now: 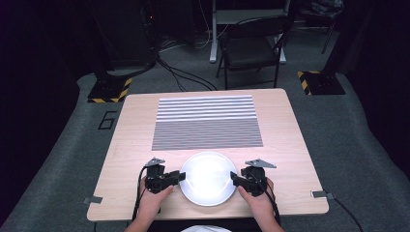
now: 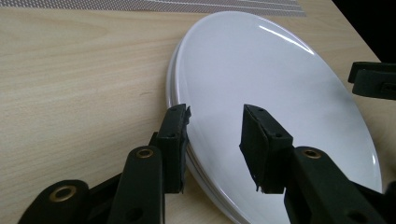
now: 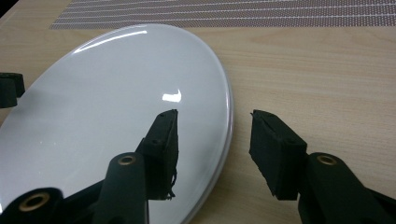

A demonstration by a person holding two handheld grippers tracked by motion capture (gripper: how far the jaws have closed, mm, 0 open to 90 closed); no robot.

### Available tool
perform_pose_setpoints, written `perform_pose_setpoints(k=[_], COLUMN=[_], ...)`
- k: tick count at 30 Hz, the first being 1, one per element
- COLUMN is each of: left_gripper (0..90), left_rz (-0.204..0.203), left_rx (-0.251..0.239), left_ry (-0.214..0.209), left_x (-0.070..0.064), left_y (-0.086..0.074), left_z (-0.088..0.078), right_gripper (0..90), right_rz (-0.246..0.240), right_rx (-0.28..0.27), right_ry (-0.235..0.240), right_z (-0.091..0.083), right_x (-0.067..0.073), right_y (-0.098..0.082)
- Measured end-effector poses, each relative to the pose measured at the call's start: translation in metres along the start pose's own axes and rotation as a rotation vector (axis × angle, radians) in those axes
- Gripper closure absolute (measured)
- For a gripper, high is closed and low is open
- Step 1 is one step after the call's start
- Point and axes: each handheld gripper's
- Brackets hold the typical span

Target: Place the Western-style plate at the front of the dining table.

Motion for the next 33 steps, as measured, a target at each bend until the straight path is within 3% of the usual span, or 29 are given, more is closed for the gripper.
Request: perform_pose_setpoints(k=[4, 16, 20, 25, 33], left_gripper=[60.0, 59.0, 58.8, 58.8, 58.9], left_rz=[-0.012, 0.011, 0.014, 0.015, 0.014], left_rx=[0.011, 0.009, 0.006, 0.004, -0.004], left_ry=[-0.021, -0.003, -0.002, -0.002, 0.001], left_x=[-0.001, -0.004, -0.004, -0.005, -0.007], left_y=[0.000, -0.001, -0.001, -0.001, -0.002], left_z=[0.003, 0.004, 0.004, 0.005, 0.007], right_gripper=[50.8, 48.3, 47.4, 47.4, 46.6], right_rz=[0.001, 0.009, 0.036, 0.048, 0.049], right_rx=[0.009, 0.051, 0.070, 0.075, 0.055], right_ry=[0.003, -0.013, 0.000, 0.023, -0.010], right_z=[0.002, 0.014, 0.019, 0.021, 0.021], right_x=[0.000, -0.002, -0.001, 0.001, 0.006], right_y=[0.000, -0.004, -0.006, -0.007, -0.008])
Point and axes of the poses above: each handheld gripper's, and its own axes: z roughly forward along the jaws, y roughly out of its top, x roughly to its left, and after that the axes turned 5 degrees about x, right-handed
